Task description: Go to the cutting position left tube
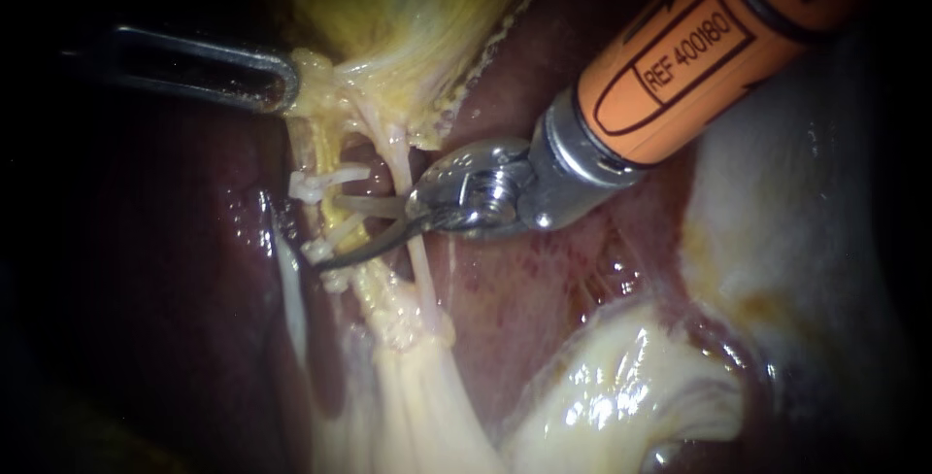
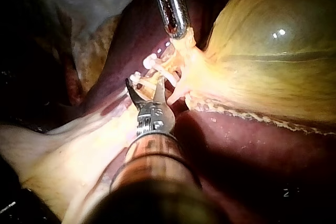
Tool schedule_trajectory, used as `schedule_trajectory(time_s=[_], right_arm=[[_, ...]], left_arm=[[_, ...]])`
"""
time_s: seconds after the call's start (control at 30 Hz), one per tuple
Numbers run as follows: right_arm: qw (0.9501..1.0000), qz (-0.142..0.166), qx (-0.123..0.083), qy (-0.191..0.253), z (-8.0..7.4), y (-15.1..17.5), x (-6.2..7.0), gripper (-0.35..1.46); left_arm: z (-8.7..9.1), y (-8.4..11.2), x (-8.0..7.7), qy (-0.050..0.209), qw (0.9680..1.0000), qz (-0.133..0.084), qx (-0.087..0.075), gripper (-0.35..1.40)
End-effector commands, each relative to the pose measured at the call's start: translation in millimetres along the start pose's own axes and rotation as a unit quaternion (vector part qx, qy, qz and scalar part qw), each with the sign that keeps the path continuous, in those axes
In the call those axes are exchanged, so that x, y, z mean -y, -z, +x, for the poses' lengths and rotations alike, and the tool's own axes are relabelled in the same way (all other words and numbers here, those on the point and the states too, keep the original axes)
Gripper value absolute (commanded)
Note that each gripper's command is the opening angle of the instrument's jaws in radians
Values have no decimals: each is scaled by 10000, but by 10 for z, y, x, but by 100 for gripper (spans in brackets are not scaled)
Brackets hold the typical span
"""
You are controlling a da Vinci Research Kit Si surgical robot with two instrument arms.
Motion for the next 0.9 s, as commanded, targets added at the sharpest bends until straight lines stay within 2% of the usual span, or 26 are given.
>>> schedule_trajectory(time_s=[0.03,0.2,0.57,0.9], right_arm=[[10000,-1,0,1,0,0,0,53],[10000,17,3,8,-1,5,4,65],[9999,139,-60,9,3,38,24,83],[9998,179,-54,-39,-7,56,23,85]], left_arm=[[0,0,0,-2,10000,2,-2,-35],[1,0,-1,-4,10000,4,-2,-35],[2,-1,-5,20,10000,7,-3,-35],[2,-2,-6,19,10000,8,-3,-35]])
